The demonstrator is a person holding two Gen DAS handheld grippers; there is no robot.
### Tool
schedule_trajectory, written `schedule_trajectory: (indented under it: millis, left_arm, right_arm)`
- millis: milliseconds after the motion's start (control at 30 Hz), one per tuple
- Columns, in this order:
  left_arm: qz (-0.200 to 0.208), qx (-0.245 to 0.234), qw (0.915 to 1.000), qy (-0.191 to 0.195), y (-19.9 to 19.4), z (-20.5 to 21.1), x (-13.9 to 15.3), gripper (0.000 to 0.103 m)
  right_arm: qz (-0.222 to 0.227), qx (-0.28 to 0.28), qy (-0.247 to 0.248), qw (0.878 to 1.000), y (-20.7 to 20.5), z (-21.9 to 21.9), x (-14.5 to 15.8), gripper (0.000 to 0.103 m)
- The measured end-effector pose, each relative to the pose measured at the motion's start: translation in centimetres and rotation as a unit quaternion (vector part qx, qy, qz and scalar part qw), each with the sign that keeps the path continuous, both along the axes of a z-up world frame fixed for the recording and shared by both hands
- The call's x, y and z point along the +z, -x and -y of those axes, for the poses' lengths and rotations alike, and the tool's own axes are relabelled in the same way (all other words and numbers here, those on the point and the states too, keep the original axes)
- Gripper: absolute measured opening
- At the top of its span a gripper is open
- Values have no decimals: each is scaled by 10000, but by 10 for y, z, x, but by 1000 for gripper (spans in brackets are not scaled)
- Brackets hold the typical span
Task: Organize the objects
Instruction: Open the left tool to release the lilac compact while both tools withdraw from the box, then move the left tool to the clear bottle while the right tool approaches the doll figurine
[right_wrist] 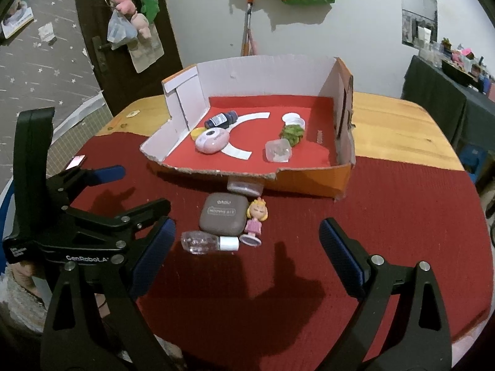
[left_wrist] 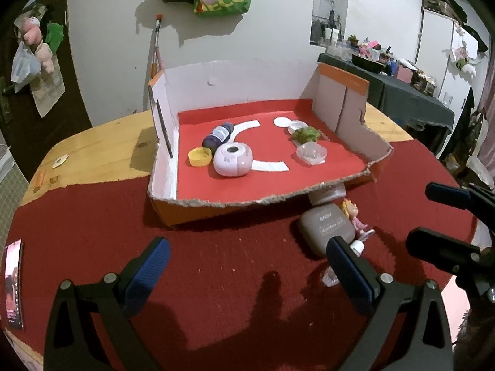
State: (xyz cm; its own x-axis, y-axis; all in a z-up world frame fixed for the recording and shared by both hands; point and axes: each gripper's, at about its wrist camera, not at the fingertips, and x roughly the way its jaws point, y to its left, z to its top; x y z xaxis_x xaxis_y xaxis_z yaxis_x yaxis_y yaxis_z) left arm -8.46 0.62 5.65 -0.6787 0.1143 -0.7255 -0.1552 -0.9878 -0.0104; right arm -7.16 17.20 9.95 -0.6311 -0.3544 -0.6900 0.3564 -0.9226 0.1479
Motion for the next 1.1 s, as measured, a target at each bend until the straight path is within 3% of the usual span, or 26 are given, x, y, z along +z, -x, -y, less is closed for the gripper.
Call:
schedule_trajectory:
  millis: [433,633,800,967,1100]
  left_arm:
    - [136,-159,9998,39,-3,-15,-13,103]
    - [249,-497,9984,-138,-2,-35,-16,103]
    - [330,-743,9967,-33,4,-61,-24,103]
    - [322,-639,9969,317,8,-68,-35,103]
    - [467,-424,9980,92,12,-42,-39,102]
  right_arm:
    - [33,-310,-366,9988,0,-13,-18,95]
    - [115,-612,-411,9972,9,-33,-24,95]
    - [174,-853,-382,9955,13,-54,-25,95]
    - [234,-841,-377,9955,17,-57,-26,95]
    - [270,-510,-466,9972,20,-36,-33,95]
